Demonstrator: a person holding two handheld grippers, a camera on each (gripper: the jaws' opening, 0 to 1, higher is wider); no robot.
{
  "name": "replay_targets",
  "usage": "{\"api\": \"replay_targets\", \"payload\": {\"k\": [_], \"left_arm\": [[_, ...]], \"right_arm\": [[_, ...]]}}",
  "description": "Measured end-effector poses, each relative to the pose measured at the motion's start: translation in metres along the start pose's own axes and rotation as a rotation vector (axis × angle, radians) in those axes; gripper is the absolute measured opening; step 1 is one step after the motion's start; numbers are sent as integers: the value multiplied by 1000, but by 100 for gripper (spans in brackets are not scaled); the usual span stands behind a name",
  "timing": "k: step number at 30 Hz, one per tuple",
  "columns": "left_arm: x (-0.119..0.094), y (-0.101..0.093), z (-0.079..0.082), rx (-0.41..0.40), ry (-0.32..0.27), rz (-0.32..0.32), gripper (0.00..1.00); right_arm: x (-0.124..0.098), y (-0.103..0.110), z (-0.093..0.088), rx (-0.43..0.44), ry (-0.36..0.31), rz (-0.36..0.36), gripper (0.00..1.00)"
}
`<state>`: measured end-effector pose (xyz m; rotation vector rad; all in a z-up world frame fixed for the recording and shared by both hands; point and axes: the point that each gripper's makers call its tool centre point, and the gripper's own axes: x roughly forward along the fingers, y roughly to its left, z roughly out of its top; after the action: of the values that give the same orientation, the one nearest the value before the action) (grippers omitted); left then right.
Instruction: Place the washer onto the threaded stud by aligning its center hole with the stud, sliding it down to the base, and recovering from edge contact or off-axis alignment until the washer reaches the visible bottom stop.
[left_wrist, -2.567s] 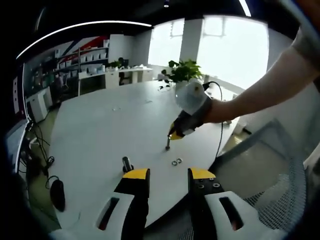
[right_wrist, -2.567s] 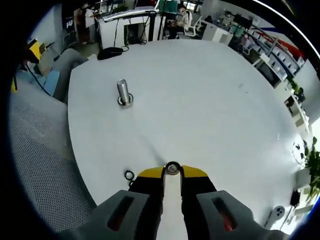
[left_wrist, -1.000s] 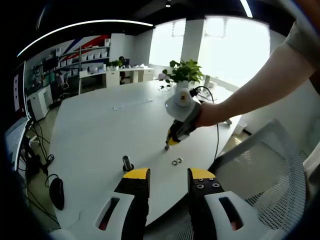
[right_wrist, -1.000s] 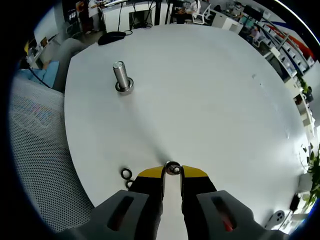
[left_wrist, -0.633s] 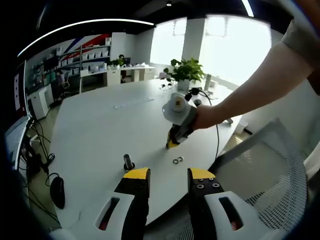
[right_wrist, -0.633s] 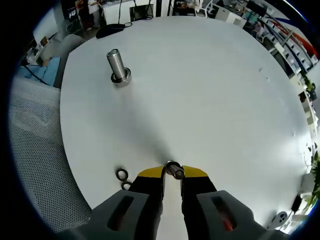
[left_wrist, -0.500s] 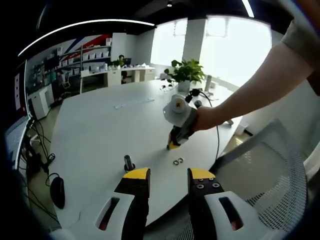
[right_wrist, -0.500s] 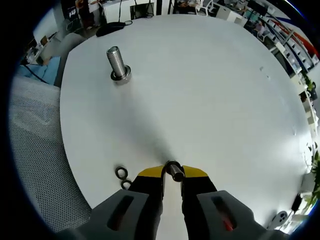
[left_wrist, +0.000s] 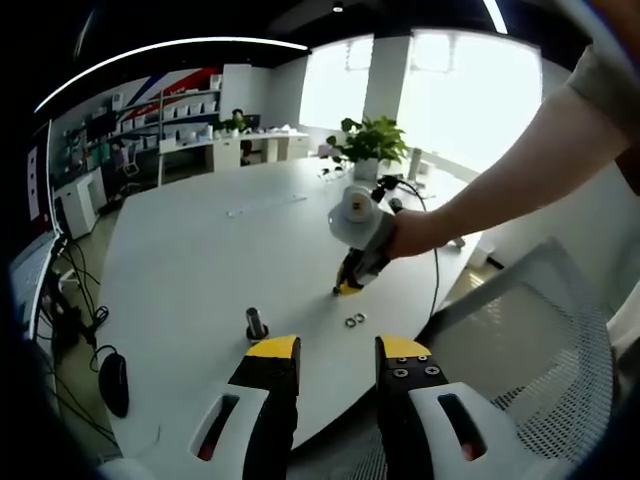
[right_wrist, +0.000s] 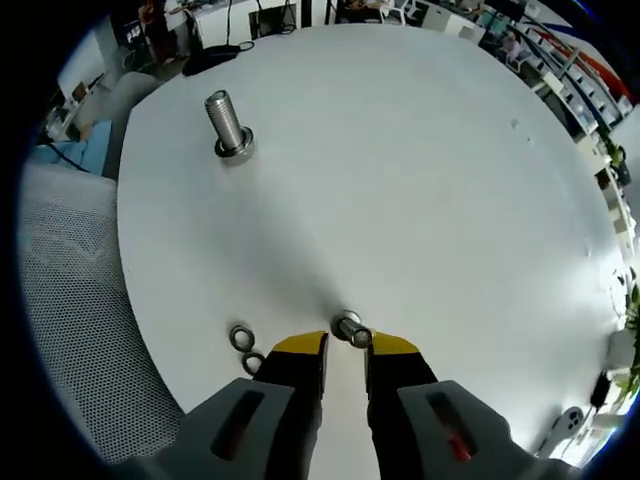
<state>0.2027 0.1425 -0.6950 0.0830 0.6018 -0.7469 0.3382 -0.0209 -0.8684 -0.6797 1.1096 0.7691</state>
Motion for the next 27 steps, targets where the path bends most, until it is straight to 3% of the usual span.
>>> {"api": "replay_targets", "payload": {"k": [13, 22, 27], "left_arm": [[0, -3, 2, 1, -5, -20, 28], [-2, 0, 8, -7, -40, -10, 28], [-5, 1, 12, -23, -62, -8, 28]], "right_arm": [[-29, 8, -22, 82, -38, -9, 19], [-48, 20, -44, 58, -18, -3, 21], [-56, 26, -45, 54, -30, 2, 21]]}}
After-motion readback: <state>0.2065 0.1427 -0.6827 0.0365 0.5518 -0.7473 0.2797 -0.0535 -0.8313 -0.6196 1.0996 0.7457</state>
